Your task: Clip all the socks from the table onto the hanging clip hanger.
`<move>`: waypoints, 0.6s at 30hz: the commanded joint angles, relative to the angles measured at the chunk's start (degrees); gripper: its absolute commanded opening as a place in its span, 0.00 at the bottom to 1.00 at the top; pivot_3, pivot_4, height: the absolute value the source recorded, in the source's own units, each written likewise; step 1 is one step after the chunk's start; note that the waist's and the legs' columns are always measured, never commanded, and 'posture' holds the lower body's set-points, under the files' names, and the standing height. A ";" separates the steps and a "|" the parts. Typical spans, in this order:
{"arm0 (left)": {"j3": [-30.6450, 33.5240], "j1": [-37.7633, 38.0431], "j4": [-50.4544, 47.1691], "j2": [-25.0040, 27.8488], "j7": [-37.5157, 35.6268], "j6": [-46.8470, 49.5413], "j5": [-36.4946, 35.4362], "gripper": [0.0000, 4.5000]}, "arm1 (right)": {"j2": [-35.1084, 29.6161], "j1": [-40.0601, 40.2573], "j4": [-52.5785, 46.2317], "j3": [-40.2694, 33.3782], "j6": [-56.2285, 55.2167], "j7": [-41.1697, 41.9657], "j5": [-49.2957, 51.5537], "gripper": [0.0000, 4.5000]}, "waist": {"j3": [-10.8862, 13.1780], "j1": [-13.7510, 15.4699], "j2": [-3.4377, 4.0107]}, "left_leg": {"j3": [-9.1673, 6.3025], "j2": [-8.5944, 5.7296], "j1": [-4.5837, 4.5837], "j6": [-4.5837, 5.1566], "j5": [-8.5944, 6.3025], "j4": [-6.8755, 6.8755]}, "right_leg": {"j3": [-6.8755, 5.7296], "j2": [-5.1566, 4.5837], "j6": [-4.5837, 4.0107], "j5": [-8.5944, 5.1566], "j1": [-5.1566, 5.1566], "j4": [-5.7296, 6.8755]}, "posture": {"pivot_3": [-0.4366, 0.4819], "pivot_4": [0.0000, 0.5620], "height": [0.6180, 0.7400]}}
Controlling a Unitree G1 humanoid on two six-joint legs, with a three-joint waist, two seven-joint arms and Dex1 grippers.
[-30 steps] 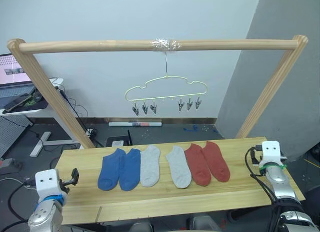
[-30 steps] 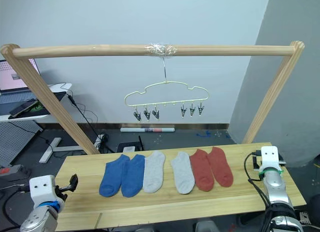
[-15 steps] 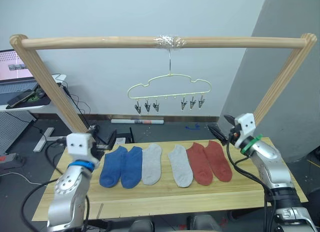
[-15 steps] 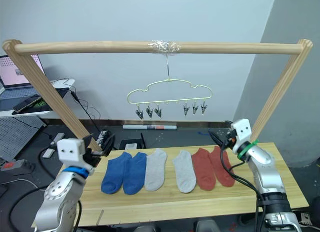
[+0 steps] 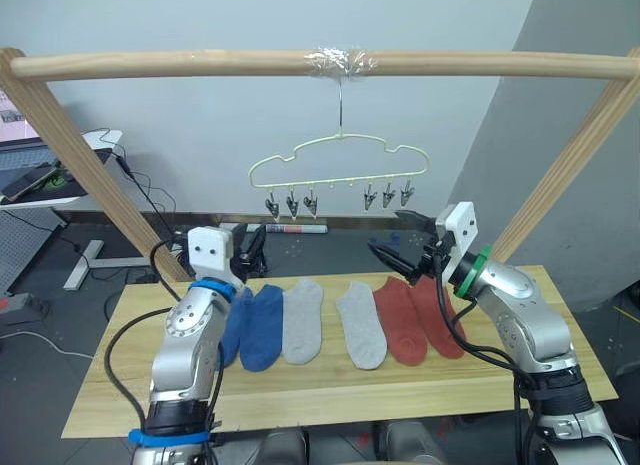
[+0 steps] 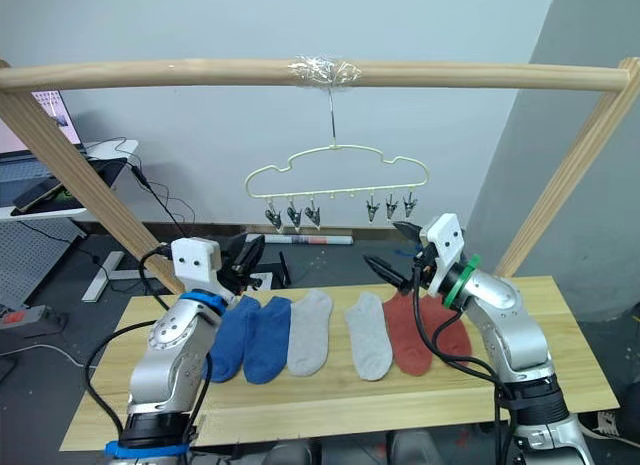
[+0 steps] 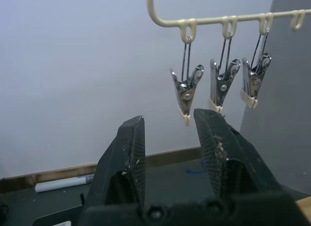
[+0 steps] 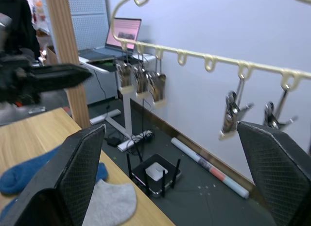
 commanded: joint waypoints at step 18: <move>0.27 -11.12 10.99 -1.66 0.51 -9.80 3.45 0.39 | 2.71 -4.69 -10.27 0.58 7.63 -2.72 4.48 1.00 | 1.63 -1.09 -0.14 | -0.02 0.00 -0.34 0.00 0.00 0.01 | -0.01 0.00 0.15 0.07 -0.36 0.01 | 0.35 0.28 1.00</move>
